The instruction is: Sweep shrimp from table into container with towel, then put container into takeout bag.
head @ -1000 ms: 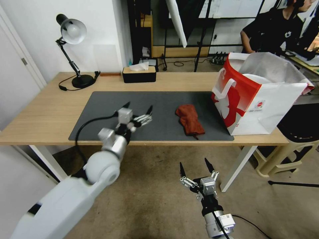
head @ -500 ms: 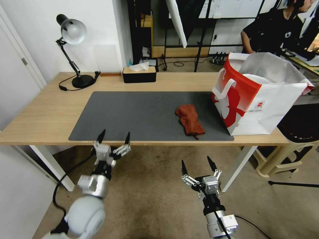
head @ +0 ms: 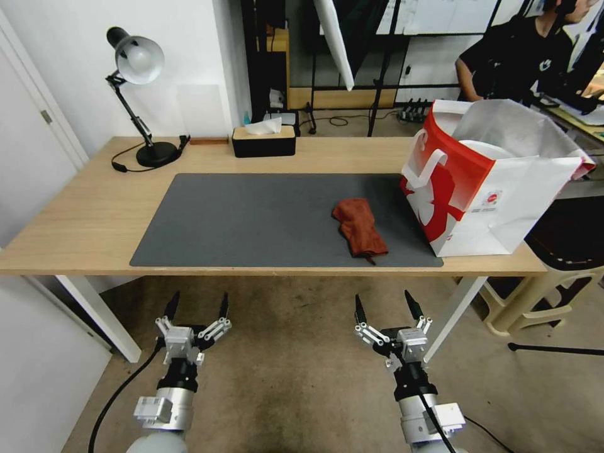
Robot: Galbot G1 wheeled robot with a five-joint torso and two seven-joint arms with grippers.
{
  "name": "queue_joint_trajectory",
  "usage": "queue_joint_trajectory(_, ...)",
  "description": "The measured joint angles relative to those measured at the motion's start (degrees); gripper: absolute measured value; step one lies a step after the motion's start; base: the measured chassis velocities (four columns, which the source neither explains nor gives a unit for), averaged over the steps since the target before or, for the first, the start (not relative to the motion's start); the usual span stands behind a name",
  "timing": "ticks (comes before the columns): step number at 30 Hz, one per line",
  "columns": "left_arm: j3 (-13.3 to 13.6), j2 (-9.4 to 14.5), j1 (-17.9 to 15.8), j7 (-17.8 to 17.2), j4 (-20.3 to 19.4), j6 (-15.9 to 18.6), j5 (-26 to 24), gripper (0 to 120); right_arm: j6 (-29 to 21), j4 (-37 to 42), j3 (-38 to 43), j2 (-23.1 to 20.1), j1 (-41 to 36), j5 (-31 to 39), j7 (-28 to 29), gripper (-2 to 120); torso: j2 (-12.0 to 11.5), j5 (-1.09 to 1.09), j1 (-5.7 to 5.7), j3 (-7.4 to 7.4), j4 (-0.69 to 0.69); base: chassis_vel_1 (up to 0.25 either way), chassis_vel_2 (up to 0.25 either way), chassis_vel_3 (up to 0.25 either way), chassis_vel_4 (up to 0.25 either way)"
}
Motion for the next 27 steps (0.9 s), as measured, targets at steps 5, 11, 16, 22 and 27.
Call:
queue_joint_trajectory(5, 0.0, -0.1, -0.2, 0.0, 0.2, -0.3, 0.1, 100, -0.1, 0.0, -0.1, 0.0, 0.0, 0.1, 0.0, 100, 0.0, 0.00, 0.00, 0.00, -0.01, 0.000, 0.000, 0.000, 0.000)
queue_joint_trajectory(11, 0.0, -0.1, -0.4, 0.0, 0.2, -0.3, 0.0, 100, -0.1, -0.1, -0.1, 0.0, 0.0, 0.1, 0.1, 100, 0.0, 0.00, 0.00, 0.00, 0.00, 0.000, 0.000, 0.000, 0.000)
queue_joint_trajectory(16, 0.1, -0.1, -0.5, 0.0, 0.2, -0.3, 0.0, 100, -0.2, -0.1, -0.1, 0.1, 0.1, 0.1, 0.1, 100, 0.0, 0.00, 0.00, 0.00, 0.00, 0.000, 0.000, 0.000, 0.000)
queue_joint_trajectory(22, 0.1, 0.0, -0.5, 0.0, 0.2, -0.2, -0.1, 100, -0.2, -0.1, -0.1, 0.1, 0.1, 0.1, 0.1, 100, 0.0, 0.00, 0.00, 0.00, 0.00, 0.000, 0.000, 0.000, 0.000)
queue_joint_trajectory(27, 0.2, 0.0, -0.6, 0.0, 0.2, -0.1, -0.1, 100, -0.2, -0.1, -0.1, 0.1, 0.1, 0.1, 0.1, 100, 0.0, 0.00, 0.00, 0.00, 0.00, 0.000, 0.000, 0.000, 0.000)
